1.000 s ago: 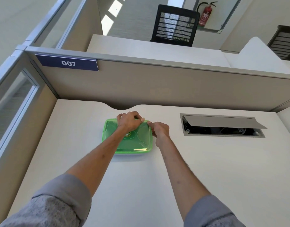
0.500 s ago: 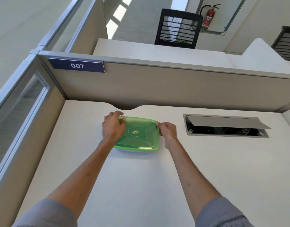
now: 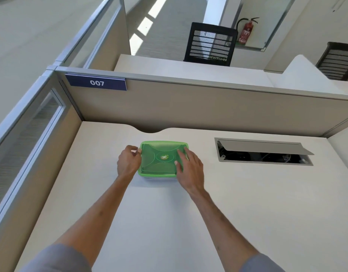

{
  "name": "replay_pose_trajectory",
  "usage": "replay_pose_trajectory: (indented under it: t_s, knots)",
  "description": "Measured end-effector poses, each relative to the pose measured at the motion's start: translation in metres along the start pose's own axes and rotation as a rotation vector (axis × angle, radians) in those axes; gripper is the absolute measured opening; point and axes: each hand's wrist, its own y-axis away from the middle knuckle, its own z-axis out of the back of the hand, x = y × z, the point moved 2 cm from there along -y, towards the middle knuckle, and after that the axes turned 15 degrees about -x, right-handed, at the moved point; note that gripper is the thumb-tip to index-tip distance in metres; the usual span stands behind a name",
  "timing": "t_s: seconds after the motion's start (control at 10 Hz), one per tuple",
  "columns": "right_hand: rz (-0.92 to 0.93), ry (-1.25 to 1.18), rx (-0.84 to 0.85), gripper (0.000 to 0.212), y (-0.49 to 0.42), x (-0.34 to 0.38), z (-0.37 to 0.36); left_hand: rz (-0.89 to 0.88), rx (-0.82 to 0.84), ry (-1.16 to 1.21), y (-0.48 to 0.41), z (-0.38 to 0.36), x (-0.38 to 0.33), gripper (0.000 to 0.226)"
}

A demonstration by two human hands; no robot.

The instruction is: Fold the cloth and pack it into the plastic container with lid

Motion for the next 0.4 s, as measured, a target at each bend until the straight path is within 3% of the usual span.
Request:
replay_pose_trajectory:
  t_s: [0.1, 0.2, 0.3, 0.4]
  knots:
    - [0.052, 0.018, 0.029, 0.053, -0.001, -0.003, 0.002, -0.394, -0.049, -0.206, 0.023, 0.0, -0.007, 0.051]
    - [0.072, 0.047, 0.08, 0.055, -0.001, -0.003, 0.006, -0.729, 0.052, -0.397, 0.04, -0.008, -0.005, 0.056]
    - [0.102, 0.066, 0.125, 0.058, 0.002, -0.002, 0.01, -0.769, 0.13, -0.472, 0.047, -0.013, 0.008, 0.072]
    - [0.144, 0.076, 0.116, 0.061, -0.002, -0.002, 0.019, -0.81, 0.038, -0.428, 0.051, -0.011, 0.006, 0.07]
